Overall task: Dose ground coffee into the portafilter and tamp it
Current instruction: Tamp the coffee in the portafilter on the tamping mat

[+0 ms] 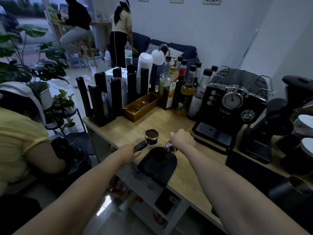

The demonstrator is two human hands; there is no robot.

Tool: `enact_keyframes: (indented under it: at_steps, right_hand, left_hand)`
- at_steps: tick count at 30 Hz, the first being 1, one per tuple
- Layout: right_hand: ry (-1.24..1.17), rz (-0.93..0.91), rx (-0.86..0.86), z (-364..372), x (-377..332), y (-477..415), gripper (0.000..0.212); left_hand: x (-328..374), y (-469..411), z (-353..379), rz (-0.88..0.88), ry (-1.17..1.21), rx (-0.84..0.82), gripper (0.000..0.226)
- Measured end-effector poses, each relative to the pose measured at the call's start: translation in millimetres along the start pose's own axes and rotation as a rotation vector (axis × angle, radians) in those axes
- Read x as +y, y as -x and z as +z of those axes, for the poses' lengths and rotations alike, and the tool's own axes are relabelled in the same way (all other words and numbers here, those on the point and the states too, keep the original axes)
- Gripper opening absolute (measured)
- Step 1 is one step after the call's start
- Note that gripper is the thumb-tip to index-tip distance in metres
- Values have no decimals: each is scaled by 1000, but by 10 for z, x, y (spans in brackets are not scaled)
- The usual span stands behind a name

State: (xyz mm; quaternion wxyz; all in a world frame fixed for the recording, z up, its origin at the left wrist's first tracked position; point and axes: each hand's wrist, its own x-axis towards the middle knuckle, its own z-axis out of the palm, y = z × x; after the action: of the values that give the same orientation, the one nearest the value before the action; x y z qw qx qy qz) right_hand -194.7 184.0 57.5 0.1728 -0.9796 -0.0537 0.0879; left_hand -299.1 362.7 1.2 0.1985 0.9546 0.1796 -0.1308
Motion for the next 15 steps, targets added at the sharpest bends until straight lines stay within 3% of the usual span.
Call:
enact_keyframes:
  at_steps: [7, 15]
  right_hand:
    - [-5, -5, -23, 17, -55, 17, 29]
    - [-17, -27, 75, -210, -246, -101, 36]
  left_hand:
    - [-63, -29, -12, 20, -4, -2, 41]
    - [43, -7, 6, 84, -4, -50, 40]
